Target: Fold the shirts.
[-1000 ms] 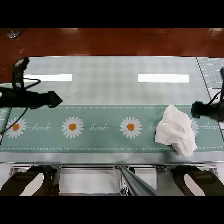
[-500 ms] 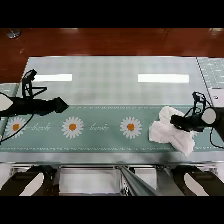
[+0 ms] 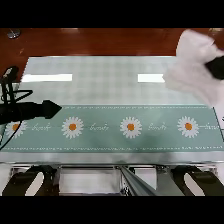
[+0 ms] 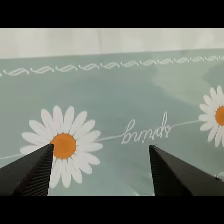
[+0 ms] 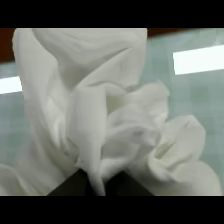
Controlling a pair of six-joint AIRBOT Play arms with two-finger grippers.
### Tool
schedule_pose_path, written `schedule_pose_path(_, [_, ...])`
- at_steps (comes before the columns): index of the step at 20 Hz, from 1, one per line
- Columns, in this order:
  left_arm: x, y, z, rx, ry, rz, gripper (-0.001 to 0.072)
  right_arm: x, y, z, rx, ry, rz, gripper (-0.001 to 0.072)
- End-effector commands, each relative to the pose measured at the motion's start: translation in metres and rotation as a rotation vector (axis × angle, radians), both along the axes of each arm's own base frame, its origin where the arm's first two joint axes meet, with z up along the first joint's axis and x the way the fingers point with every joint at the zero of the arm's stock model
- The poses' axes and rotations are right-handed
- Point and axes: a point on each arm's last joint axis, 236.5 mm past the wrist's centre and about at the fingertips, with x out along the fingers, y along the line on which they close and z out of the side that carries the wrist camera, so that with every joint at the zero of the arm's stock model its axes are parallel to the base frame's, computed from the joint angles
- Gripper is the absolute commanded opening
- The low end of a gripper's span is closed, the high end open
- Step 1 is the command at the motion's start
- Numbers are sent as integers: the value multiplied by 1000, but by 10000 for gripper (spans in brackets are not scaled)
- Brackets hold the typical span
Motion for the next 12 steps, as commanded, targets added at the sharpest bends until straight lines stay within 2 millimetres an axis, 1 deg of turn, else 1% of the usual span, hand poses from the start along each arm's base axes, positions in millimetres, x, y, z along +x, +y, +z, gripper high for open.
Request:
schedule_pose_path(1, [-20, -3, 9, -1, -51, -13, 701, -38, 38, 97, 19, -219, 172, 34])
schedule_pose_path(2, [-20, -5, 11, -8, -59, -13, 701, -43, 50, 105, 44, -239, 220, 33])
schedule_pose_path(3, [-20, -6, 12, -16, -59, -14, 701, -47, 61, 106, 64, -238, 266, 33])
schedule_pose_path(4, [-19, -8, 13, -25, -59, -15, 701, -49, 68, 101, 80, -214, 295, 34])
schedule_pose_path(5, [-17, -9, 14, -33, -64, -11, 701, -52, 73, 89, 90, -173, 315, 33])
schedule_pose_path(7, [-14, -10, 16, -45, -76, -6, 701, -54, 76, 51, 101, -49, 336, 33])
schedule_pose_path(8, [-11, -9, 18, -45, -87, 1, 701, -53, 80, 27, 127, 21, 345, 33])
schedule_pose_path(9, [-8, -8, 19, -45, -100, 9, 701, -52, 89, 0, 167, 92, 369, 33])
schedule_pose_path(10, [-6, -8, 20, -45, -108, 14, 701, -52, 103, -29, 193, 152, 393, 33])
schedule_pose_path(12, [-5, -9, 21, -54, -109, 16, 700, -52, 142, -78, 242, 224, 442, 33])
